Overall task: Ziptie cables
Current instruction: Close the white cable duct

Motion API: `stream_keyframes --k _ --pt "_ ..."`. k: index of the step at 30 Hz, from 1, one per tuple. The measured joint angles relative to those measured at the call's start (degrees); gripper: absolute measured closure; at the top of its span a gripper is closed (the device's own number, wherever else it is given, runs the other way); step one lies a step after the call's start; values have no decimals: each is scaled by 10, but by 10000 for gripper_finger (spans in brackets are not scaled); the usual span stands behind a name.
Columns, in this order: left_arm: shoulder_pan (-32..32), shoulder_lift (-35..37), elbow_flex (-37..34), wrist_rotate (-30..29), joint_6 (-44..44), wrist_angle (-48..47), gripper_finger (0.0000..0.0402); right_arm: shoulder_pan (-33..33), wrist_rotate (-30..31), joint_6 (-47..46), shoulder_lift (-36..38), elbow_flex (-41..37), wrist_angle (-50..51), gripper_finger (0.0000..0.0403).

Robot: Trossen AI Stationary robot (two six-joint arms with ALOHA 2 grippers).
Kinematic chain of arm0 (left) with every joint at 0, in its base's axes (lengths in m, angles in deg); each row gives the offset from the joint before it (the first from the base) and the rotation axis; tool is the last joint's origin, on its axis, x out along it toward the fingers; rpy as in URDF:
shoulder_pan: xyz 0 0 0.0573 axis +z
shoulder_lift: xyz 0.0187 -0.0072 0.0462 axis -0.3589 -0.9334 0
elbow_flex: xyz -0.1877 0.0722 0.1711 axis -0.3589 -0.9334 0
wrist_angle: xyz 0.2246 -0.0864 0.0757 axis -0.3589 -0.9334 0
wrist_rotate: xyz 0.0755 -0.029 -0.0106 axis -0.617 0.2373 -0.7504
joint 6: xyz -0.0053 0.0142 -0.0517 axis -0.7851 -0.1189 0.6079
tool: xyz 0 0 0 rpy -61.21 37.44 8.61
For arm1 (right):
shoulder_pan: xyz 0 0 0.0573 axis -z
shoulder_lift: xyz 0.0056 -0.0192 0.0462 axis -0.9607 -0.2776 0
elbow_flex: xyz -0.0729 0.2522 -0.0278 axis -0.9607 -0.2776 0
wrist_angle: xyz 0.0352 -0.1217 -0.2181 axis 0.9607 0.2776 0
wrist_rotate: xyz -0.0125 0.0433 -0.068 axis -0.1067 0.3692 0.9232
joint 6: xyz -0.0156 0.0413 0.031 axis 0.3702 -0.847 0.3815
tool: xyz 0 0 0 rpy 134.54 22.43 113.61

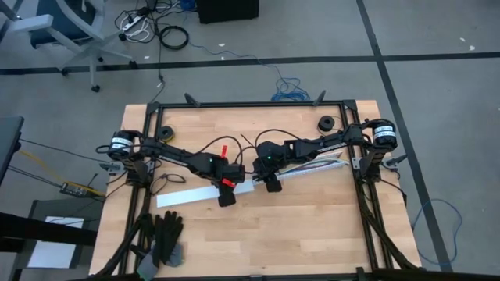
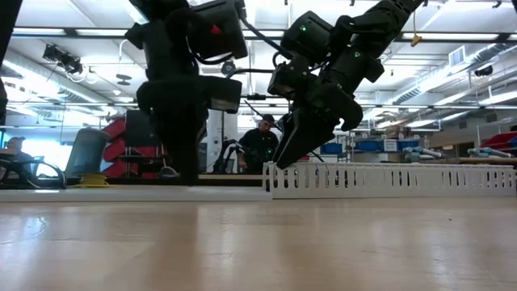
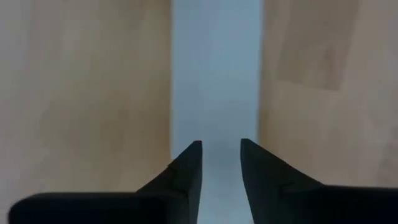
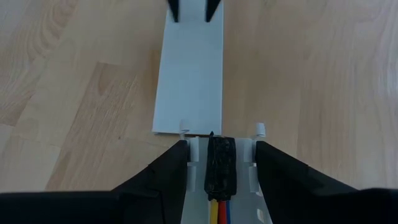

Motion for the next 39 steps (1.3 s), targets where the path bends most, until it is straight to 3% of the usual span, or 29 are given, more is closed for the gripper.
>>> stream_keyframes --k 5,14,18,39 --pt "0 0 0 29 3 8 273 0 0 0 0 0 0 237" --pt "0 0 0 28 6 34 139 0 0 0 0 0 0 236" --pt "0 0 0 28 1 37 99 0 0 0 0 0 0 237" --pt "0 -33 2 18 -14 -18 102 0 0 -1 0 0 -1 238"
